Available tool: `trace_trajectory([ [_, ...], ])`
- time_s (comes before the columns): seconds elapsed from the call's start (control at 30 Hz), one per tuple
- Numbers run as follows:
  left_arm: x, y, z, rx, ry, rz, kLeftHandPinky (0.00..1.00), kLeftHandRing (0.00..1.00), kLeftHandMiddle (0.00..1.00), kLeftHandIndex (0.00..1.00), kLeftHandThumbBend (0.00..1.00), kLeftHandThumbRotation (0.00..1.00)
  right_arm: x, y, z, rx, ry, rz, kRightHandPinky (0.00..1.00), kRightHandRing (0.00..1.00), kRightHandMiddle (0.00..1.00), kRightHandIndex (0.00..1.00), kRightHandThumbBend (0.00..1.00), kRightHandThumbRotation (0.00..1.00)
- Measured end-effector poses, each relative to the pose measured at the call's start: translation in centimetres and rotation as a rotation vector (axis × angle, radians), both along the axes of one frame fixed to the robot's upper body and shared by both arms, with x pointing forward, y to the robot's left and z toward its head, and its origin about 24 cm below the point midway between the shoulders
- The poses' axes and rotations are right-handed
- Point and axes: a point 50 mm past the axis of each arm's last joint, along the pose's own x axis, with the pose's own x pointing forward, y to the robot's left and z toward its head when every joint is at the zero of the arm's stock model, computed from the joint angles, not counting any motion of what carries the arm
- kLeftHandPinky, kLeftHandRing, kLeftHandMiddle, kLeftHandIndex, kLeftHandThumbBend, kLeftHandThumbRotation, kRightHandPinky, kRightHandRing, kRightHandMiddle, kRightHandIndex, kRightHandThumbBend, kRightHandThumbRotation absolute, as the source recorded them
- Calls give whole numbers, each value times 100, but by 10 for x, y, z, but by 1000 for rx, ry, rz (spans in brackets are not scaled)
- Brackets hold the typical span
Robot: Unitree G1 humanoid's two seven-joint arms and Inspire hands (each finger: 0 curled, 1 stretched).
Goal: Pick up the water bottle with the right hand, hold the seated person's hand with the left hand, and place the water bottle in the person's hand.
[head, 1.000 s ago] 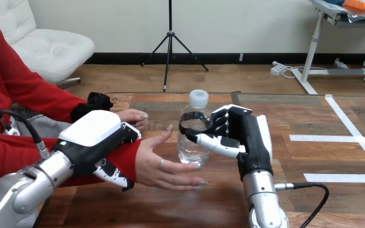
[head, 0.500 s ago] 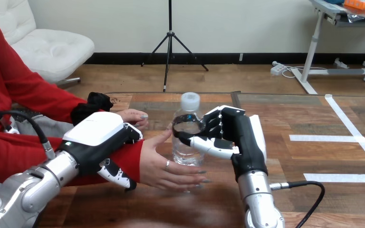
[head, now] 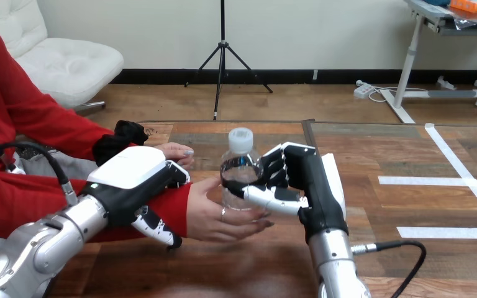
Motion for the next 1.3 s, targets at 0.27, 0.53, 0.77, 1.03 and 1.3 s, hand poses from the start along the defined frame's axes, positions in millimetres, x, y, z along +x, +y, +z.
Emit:
trace_trajectory([
  [0.27,1,-3,1,-4,0,-7,37,40,45,46,81,8,-11,2,0,-1,24,1,19,24,30,31,79,0],
  [0.53,1,-5,0,-2,13,-14,38,41,45,46,81,9,-22,3,2,2,47,-5,19,24,29,30,80,0],
  [0.77,1,-7,-1,-4,16,-19,38,41,46,46,82,7,-29,4,4,4,61,-6,17,22,28,30,79,0],
  [1.03,1,-9,-1,-11,15,-28,38,42,46,46,83,7,-33,5,9,8,55,-6,16,22,28,30,79,0],
  [1.3,2,-11,0,-15,12,-32,39,42,46,46,83,7,-34,5,11,12,51,-9,17,22,28,30,79,0],
])
